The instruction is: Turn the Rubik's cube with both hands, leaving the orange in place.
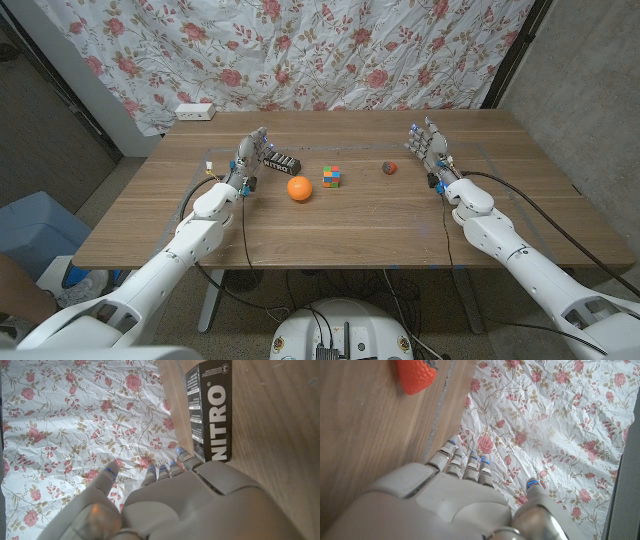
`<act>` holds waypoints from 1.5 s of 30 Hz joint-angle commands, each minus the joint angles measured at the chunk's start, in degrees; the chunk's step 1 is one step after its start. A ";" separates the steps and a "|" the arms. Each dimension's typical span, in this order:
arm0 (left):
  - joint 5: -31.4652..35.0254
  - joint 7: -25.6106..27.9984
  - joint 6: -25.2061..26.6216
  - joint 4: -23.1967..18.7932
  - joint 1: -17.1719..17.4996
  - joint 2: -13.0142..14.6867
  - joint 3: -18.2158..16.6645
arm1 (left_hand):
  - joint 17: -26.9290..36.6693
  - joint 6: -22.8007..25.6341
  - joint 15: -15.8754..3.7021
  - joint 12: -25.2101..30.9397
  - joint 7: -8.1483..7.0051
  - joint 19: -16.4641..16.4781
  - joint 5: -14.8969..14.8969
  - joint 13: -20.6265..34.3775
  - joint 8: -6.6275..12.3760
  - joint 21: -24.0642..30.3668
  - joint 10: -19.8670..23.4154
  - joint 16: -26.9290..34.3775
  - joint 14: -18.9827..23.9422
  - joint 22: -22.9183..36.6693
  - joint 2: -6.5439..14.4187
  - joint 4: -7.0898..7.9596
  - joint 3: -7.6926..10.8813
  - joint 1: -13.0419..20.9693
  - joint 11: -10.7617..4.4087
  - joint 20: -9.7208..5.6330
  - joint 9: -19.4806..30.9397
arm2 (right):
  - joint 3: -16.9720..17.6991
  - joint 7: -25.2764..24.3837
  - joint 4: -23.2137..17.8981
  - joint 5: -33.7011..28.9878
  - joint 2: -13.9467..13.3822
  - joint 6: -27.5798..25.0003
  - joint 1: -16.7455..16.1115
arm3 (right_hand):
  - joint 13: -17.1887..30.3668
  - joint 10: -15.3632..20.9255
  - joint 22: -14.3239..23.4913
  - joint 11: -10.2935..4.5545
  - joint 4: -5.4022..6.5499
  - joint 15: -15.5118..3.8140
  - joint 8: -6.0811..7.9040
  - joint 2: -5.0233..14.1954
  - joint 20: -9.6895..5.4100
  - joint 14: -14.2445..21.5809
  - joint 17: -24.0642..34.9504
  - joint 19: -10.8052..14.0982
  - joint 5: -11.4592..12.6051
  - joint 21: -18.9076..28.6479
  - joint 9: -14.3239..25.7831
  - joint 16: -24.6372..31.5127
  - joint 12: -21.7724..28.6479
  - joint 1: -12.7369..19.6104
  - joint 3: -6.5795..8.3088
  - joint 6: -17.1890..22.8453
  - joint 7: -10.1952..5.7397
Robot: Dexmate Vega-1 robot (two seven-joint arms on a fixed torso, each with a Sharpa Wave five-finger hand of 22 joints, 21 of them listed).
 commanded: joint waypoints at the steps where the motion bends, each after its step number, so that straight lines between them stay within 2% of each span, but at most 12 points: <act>1: 0.25 0.16 -0.23 -0.15 0.18 0.15 -0.11 | 0.29 -0.21 0.01 0.28 0.12 0.01 0.38 0.28 0.29 0.39 -0.26 0.25 -0.22 0.32 3.94 -0.20 0.40 0.15 0.01 0.42 0.23 | -1.91 -4.69 -5.40 -6.04 -2.26 -2.81 -0.17 | 0.16 0.21 0.13 -0.19 -0.40 -0.03 0.27 -0.14 0.00 0.51 -0.01 0.39 0.35 0.42 0.12 0.15 0.17 0.29 0.40 0.07 -0.10; 9: -0.20 -0.57 -0.04 -0.27 0.35 0.65 -0.33 | 0.29 -0.31 -0.03 0.21 0.03 0.01 0.37 0.28 0.19 0.37 -0.29 0.20 -0.21 0.32 3.99 -0.44 0.47 0.20 0.04 0.30 0.23 | -3.61 -7.51 -10.02 -10.53 -4.36 -7.34 -0.15 | 0.13 -0.47 0.11 -0.17 -1.27 -0.20 0.18 -0.42 -0.13 0.37 -0.51 0.26 0.43 0.40 0.11 -0.12 -0.10 1.02 0.60 -0.42 -0.16; 14: -0.49 -1.50 0.00 0.14 0.13 0.86 -0.33 | 0.32 -0.26 -0.07 0.15 -0.01 -0.02 0.36 0.27 0.18 0.35 -0.35 0.18 -0.21 0.32 4.00 -0.55 0.51 0.19 -0.09 0.31 0.24 | -4.55 -10.49 -14.53 -14.59 -6.26 -10.96 -0.78 | 0.12 -0.77 0.11 -0.25 -1.71 -0.25 0.14 -0.54 -0.36 0.15 -0.75 0.03 0.46 0.33 0.11 -0.31 -0.18 1.38 0.71 -0.66 -0.13; 17: -0.63 -1.82 -0.20 0.61 -0.01 0.77 -0.37 | 0.33 -0.27 -0.07 0.13 -0.01 -0.02 0.35 0.27 0.16 0.34 -0.34 0.17 -0.23 0.32 4.01 -0.59 0.53 0.18 -0.17 0.33 0.24 | -4.96 -12.05 -15.83 -16.84 -6.62 -11.22 -1.26 | 0.11 -0.82 0.10 -0.41 -2.03 -0.39 0.09 -0.65 -0.46 0.04 -0.92 -0.08 0.47 0.31 0.10 -0.40 -0.17 1.64 0.77 -0.92 -0.27; 23: -0.83 -2.44 -0.20 0.84 -0.05 1.03 -0.45 | 0.38 -0.03 -0.12 0.14 0.04 -0.05 0.34 0.26 0.21 0.32 -0.19 0.15 -0.28 0.33 4.05 -0.64 0.58 0.10 -0.05 0.27 0.24 | -5.59 -14.19 -19.80 -20.21 -7.81 -14.93 -1.81 | 0.09 -1.20 0.10 -0.98 -2.95 -0.57 0.20 -1.08 -0.66 -0.77 -1.35 -0.95 0.47 0.07 0.09 -0.83 -0.23 2.31 0.87 -0.96 -0.34; 27: -0.82 -2.49 -0.26 0.93 -0.02 1.20 -0.55 | 0.38 0.03 -0.11 0.13 0.04 -0.06 0.33 0.26 0.21 0.32 -0.16 0.14 -0.27 0.33 4.08 -0.71 0.61 0.10 -0.12 0.29 0.24 | -6.24 -13.81 -21.84 -21.67 -8.70 -17.85 -1.30 | 0.08 -1.88 0.09 -1.58 -4.05 -0.60 0.11 -1.51 -0.63 -2.01 -1.81 -2.10 0.44 -0.14 0.09 -1.29 -0.36 3.13 1.00 -1.62 -0.50; 31: -0.86 -2.90 -0.43 1.41 -0.15 1.34 -0.62 | 0.38 0.05 -0.11 0.12 0.06 -0.06 0.33 0.26 0.20 0.31 -0.14 0.13 -0.28 0.33 4.17 -0.77 0.66 0.12 -0.15 0.27 0.24 | -7.98 -12.99 -24.65 -24.45 -9.85 -23.37 0.45 | 0.08 -2.63 0.09 -1.63 -5.15 -0.27 -0.12 -1.86 -0.39 -3.42 -2.21 -3.30 0.40 -0.25 0.10 -1.65 -0.46 4.00 1.17 -2.88 -0.80; 35: -0.60 -3.62 -0.19 1.65 -0.49 1.76 -0.36 | 0.39 0.10 -0.09 0.12 0.06 -0.06 0.33 0.26 0.20 0.31 -0.10 0.14 -0.26 0.33 4.21 -0.81 0.68 0.11 -0.05 0.25 0.25 | -9.66 -12.68 -26.21 -27.34 -10.51 -26.69 1.56 | 0.09 -3.64 0.09 -2.20 -6.29 0.34 -0.19 -2.26 0.07 -4.40 -2.56 -4.26 0.32 -0.24 0.12 -1.73 -0.58 4.91 1.34 -4.07 -1.08; 42: -0.17 -4.32 -0.43 2.43 -1.34 1.85 -0.10 | 0.46 0.15 -0.07 0.08 0.04 -0.14 0.31 0.26 0.19 0.28 -0.10 0.12 -0.42 0.33 4.21 -0.73 0.67 -0.04 -0.01 0.20 0.25 | -11.97 -10.42 -30.15 -31.35 -12.21 -33.39 3.95 | 0.11 -5.56 0.12 -2.55 -7.85 0.41 -0.41 -2.47 0.80 -6.51 -3.00 -6.23 0.12 -0.30 0.15 -1.88 -0.72 6.09 1.58 -7.05 -1.67; 45: 0.04 -4.28 -0.61 2.69 -1.63 1.75 -0.05 | 0.47 0.12 -0.09 0.08 0.01 -0.15 0.30 0.25 0.16 0.27 -0.08 0.11 -0.45 0.33 4.22 -0.73 0.69 -0.07 -0.03 0.22 0.25 | -13.64 -9.42 -32.46 -34.13 -12.97 -38.08 5.33 | 0.11 -5.79 0.12 -2.56 -8.18 0.65 -0.42 -2.55 0.92 -7.14 -3.08 -6.84 0.07 -0.34 0.16 -1.94 -0.65 6.34 1.62 -7.70 -1.68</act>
